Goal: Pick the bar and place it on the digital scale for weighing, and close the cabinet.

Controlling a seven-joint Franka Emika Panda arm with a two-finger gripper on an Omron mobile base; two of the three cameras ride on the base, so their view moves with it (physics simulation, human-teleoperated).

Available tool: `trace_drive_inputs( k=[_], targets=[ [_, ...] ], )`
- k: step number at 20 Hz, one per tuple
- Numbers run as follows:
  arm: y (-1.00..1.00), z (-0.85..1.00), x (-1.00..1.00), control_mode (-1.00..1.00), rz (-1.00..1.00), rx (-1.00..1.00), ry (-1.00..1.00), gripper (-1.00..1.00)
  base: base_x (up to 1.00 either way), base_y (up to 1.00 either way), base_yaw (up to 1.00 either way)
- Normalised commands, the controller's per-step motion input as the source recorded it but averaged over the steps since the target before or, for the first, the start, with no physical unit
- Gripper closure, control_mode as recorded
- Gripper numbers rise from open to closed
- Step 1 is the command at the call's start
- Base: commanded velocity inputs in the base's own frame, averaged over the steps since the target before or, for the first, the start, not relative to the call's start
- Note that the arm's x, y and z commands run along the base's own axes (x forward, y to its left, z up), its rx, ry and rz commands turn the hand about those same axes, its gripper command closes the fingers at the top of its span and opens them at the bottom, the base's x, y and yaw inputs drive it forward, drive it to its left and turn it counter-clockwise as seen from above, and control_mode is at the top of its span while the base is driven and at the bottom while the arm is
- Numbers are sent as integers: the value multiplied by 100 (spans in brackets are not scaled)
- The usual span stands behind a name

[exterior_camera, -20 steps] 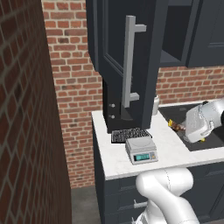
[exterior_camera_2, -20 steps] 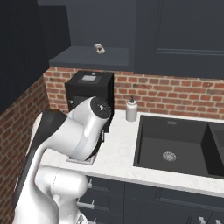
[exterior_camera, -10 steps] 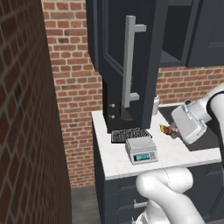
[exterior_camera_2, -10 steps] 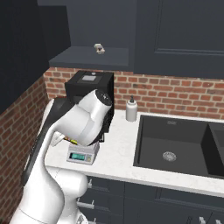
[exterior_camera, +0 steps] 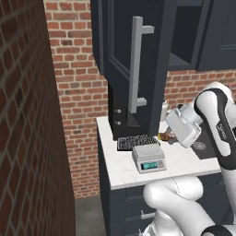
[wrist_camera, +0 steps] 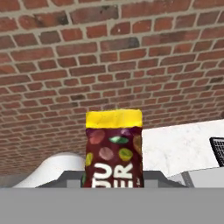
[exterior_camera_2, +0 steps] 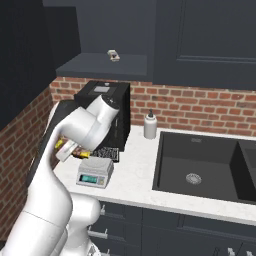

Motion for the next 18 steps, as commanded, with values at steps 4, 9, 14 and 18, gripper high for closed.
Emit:
trace_drive_inputs(
  k=[4, 9, 14, 18],
  targets=[
    [2, -39, 14, -100, 2, -2, -5, 100, 0, 0, 0],
    [0, -39, 17, -100, 2, -1, -6, 100, 0, 0, 0],
    [1, -24, 33, -100, 1, 0, -1, 100, 0, 0, 0],
    [6, -24, 46, -100, 1, 0, 0, 100, 0, 0, 0]
  ],
)
